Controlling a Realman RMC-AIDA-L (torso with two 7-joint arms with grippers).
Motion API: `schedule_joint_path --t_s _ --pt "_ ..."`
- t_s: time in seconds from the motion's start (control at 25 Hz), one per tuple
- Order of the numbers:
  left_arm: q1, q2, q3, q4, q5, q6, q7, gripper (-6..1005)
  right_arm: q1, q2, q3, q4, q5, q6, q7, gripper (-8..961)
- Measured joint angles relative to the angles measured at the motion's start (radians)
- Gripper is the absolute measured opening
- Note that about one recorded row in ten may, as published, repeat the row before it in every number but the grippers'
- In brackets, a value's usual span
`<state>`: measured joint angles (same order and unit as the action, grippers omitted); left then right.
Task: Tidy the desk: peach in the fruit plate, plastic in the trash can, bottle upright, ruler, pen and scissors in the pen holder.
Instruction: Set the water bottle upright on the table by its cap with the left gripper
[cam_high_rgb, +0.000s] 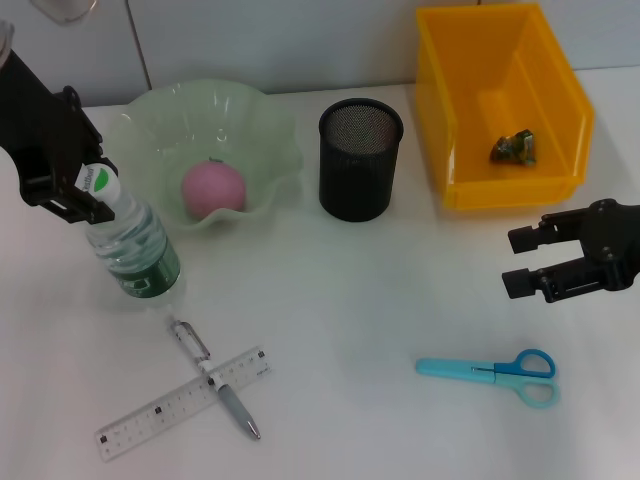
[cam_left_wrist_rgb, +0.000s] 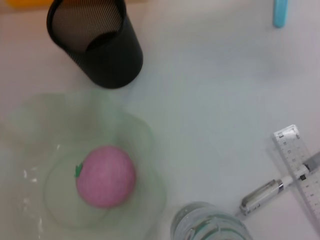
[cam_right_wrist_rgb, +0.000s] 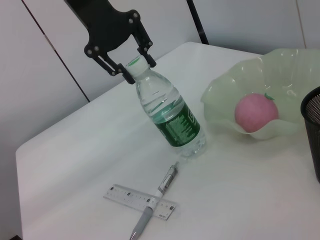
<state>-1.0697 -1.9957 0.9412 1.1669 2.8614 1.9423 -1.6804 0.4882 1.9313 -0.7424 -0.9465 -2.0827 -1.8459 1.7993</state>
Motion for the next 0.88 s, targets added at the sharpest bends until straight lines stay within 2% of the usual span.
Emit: schedule_joint_path --t_s 0.4,0.72,0.88 --pt "-0.048 0.010 -0.002 -0.060 0.031 -0.020 -0.005 456 -0.001 0.001 -0.006 0.005 -0.001 -0.004 -0.003 801" --pt "-0.060 0.014 0.073 -0.076 0.032 -0.067 -0.040 458 -0.008 0.002 0.000 0.006 -0.004 -0.009 -0.006 801" --pt "-0.060 0.015 0.079 -0.082 0.032 -0.069 -0.044 459 -0.008 0.002 0.000 0.006 -0.005 -0.009 -0.006 801"
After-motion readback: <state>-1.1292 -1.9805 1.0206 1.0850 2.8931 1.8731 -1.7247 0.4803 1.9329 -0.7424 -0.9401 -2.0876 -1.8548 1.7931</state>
